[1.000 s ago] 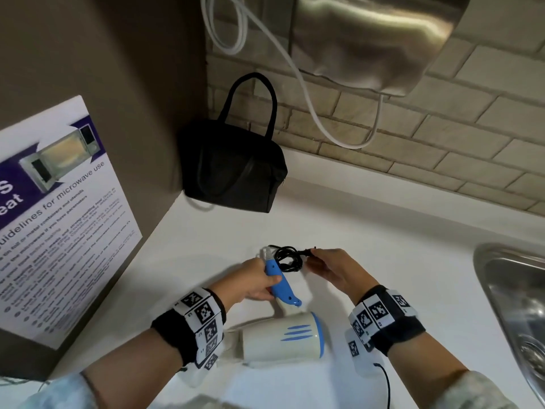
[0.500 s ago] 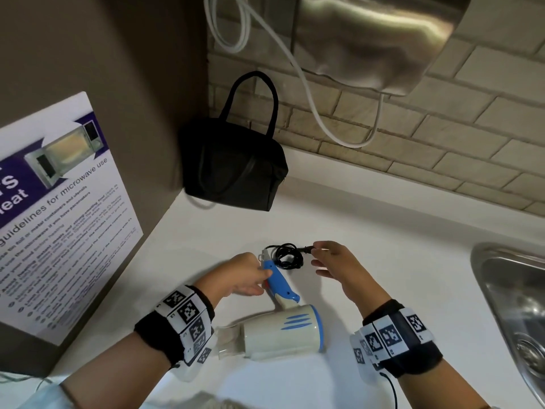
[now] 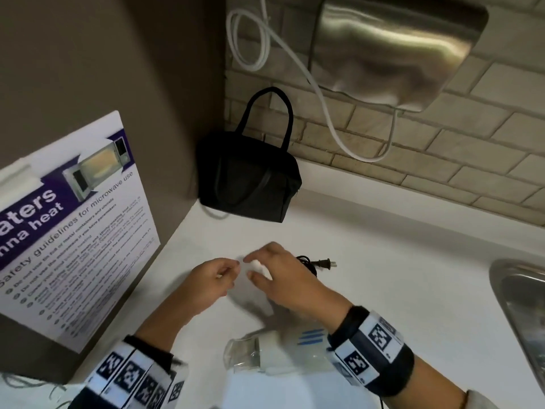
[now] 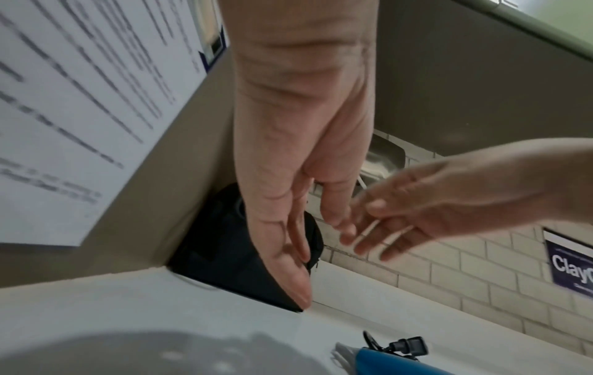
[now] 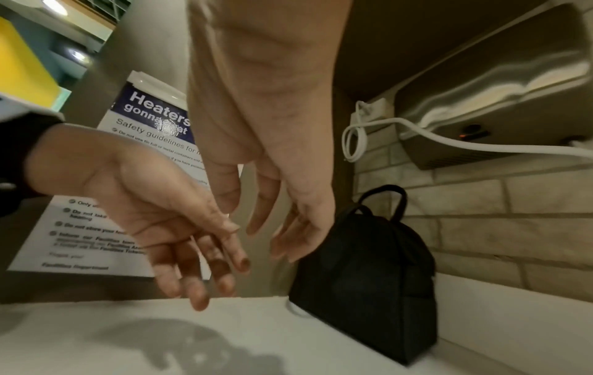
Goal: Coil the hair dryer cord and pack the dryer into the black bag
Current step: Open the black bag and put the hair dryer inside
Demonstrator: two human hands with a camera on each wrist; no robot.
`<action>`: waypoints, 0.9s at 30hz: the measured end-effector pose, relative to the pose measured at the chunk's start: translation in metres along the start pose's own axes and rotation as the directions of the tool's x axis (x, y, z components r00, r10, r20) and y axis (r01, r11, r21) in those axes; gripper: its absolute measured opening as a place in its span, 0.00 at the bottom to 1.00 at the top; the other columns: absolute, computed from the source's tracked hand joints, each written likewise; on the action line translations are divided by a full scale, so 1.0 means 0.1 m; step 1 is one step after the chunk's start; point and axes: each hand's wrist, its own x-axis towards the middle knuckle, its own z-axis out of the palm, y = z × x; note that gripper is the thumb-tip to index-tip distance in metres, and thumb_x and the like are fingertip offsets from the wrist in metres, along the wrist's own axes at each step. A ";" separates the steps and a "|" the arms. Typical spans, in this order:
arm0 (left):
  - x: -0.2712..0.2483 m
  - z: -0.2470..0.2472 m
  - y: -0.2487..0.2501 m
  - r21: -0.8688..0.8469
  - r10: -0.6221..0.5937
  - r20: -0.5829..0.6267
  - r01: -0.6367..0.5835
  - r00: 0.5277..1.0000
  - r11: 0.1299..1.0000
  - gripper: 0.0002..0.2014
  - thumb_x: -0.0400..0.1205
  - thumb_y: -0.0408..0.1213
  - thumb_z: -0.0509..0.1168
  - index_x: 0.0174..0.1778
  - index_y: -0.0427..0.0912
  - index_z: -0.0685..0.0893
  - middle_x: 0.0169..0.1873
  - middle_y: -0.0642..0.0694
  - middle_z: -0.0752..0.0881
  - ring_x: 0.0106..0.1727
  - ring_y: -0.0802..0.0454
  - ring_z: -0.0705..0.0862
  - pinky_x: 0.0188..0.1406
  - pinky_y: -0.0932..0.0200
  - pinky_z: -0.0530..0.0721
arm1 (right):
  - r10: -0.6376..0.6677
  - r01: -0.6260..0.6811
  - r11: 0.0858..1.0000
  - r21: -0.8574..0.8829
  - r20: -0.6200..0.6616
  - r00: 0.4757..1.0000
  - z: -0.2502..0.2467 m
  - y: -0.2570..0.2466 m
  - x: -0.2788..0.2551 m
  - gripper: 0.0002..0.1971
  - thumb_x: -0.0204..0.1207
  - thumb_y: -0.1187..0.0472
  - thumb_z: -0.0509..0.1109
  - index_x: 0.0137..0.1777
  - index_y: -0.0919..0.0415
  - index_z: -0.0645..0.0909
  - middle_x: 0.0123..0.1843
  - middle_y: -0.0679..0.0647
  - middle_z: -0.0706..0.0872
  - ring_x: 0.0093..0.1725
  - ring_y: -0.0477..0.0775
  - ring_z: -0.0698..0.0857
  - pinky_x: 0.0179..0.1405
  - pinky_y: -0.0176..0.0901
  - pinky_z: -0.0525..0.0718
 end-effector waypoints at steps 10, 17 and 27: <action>-0.18 -0.23 -0.19 0.452 0.374 -0.222 -0.245 0.900 0.858 0.12 0.83 0.38 0.64 0.61 0.46 0.85 0.55 0.57 0.83 0.58 0.62 0.80 0.63 0.66 0.74 | -0.019 -0.121 0.947 -0.297 -0.430 0.903 -0.52 -0.20 1.30 0.30 0.79 0.48 0.62 0.80 0.50 0.60 0.79 0.57 0.65 0.76 0.66 0.65 0.68 0.64 0.69; -0.25 -0.35 -0.15 0.560 0.517 -0.200 -0.336 0.832 0.757 0.11 0.83 0.39 0.62 0.59 0.45 0.85 0.57 0.56 0.85 0.59 0.62 0.81 0.61 0.78 0.70 | 0.181 -0.306 0.904 -0.298 -0.381 0.906 -0.56 0.18 1.68 0.23 0.76 0.61 0.65 0.72 0.57 0.72 0.67 0.63 0.76 0.67 0.71 0.74 0.62 0.67 0.75; -0.36 -0.44 0.20 0.607 0.661 -0.309 -0.393 0.684 0.691 0.20 0.85 0.45 0.55 0.71 0.44 0.76 0.71 0.47 0.76 0.75 0.51 0.71 0.71 0.48 0.75 | -0.253 0.126 0.958 -0.259 -0.545 0.800 -0.51 0.27 0.98 0.08 0.72 0.72 0.67 0.49 0.67 0.85 0.48 0.64 0.83 0.47 0.67 0.84 0.44 0.48 0.83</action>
